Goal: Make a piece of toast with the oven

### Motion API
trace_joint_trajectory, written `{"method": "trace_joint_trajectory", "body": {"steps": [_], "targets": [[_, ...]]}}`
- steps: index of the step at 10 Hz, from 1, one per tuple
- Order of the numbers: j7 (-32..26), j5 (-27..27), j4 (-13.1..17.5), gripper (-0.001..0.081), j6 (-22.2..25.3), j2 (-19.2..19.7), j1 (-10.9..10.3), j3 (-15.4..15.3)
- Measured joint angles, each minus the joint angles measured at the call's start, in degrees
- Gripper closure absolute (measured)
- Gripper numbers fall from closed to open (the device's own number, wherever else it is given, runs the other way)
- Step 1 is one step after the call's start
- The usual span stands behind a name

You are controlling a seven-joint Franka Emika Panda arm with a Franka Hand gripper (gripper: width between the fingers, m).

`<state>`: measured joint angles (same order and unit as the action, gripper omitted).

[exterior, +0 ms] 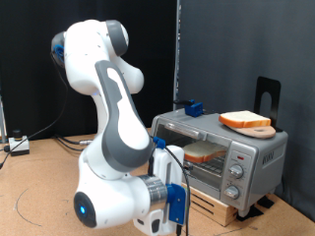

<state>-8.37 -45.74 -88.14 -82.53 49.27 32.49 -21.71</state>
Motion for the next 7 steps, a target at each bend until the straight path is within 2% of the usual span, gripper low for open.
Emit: {"method": "trace_joint_trajectory", "body": {"steps": [2,7], "targets": [[0.00,1.09,2.00,-0.0001,0.58,2.06,-1.31,-0.01],[0.00,2.44,1.64,-0.0001,-2.64,3.23,-3.20,0.25]]}}
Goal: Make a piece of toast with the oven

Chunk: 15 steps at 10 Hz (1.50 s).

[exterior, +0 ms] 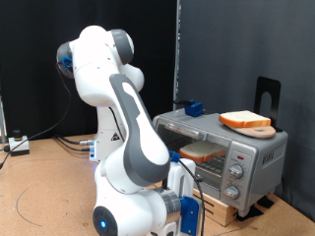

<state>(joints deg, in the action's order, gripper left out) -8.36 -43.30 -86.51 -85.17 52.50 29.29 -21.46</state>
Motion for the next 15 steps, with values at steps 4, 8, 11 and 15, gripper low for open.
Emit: {"method": "trace_joint_trajectory", "body": {"steps": [4,8,11,15], "targets": [[0.02,-1.45,-0.72,-0.0001,-0.90,1.41,-1.61,-0.74],[-1.17,-2.30,-3.04,-0.0001,-3.82,1.32,-3.32,-3.03],[-1.32,-2.45,-4.41,-0.0001,-7.10,1.27,-4.40,-4.39],[-1.55,-2.56,-5.46,-0.0001,-9.14,1.27,-4.75,-5.75]]}}
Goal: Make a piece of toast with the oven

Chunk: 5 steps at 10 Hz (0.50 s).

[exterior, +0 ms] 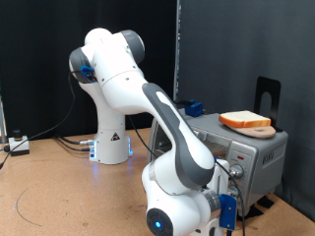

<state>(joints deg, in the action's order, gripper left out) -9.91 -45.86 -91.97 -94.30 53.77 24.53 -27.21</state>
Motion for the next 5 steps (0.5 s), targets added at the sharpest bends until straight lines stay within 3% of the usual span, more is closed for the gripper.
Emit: {"method": "trace_joint_trajectory", "body": {"steps": [2,3,4,5], "targets": [[-0.03,-0.12,-0.35,-0.0001,-0.61,0.00,-0.02,-0.43],[-0.03,-0.13,-0.41,0.0112,-0.67,0.00,-0.02,-0.58],[-0.03,-0.19,-0.46,0.0112,-0.69,0.00,-0.02,-0.70],[-0.03,-0.31,-0.49,0.0296,-0.70,0.00,-0.02,-0.84]]}}
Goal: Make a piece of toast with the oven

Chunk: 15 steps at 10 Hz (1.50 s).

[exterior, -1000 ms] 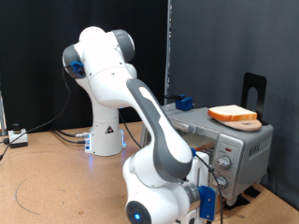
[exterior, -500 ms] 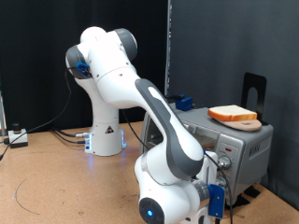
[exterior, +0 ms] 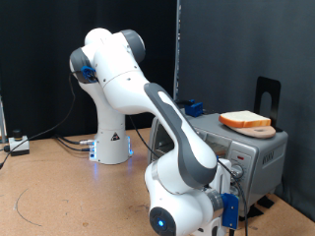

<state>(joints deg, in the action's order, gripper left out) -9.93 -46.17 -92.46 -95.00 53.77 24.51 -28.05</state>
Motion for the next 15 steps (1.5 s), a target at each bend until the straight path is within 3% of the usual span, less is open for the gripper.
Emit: {"method": "trace_joint_trajectory", "body": {"steps": [1,2,3,4,6,10,15], "targets": [[0.00,-0.24,-0.01,0.0432,-0.01,0.00,0.00,-0.10],[0.06,-0.51,-0.05,0.0432,-0.26,0.01,0.00,-0.08],[0.07,-0.63,-0.46,0.0614,-1.37,0.02,0.02,0.02],[0.12,-0.98,-0.65,0.0711,-1.38,0.00,0.16,0.00],[-0.31,-1.44,-0.89,0.0711,-1.43,0.00,0.32,-0.02],[-17.19,-1.54,-5.17,0.0711,-6.87,-3.43,1.35,-1.26],[-32.09,-3.83,-9.34,0.0711,-11.58,-5.97,2.84,-2.59]]}}
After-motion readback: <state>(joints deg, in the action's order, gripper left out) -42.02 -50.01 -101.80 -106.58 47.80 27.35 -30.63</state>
